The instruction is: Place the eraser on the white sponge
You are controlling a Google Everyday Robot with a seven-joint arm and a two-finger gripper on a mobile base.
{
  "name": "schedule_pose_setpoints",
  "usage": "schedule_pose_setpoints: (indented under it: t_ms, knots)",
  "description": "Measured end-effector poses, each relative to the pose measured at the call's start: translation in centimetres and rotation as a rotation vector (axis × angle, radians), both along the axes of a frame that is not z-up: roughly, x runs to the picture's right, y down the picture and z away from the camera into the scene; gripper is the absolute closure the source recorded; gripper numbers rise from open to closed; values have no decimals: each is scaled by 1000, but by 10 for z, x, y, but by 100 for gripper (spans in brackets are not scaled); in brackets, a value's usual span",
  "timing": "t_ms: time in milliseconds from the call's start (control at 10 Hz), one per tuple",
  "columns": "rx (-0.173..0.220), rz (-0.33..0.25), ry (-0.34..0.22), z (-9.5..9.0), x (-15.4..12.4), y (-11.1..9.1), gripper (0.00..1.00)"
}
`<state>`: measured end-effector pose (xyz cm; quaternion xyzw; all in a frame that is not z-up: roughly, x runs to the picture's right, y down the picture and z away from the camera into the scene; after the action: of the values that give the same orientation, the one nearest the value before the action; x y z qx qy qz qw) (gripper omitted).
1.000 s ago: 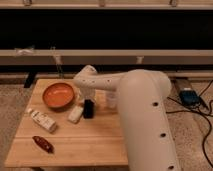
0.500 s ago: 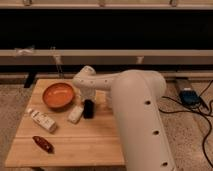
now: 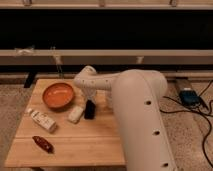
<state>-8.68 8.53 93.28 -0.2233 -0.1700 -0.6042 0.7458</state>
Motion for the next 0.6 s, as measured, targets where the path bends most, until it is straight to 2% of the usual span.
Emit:
schedule_pose_setpoints:
  t_ms: [100,300,600]
  knots:
    - [6,5,-2,-9,5,-5,99]
    - [12,-10,-26,-33,8,-13,100]
    - [2,-50,-87,-69,0,-4,100]
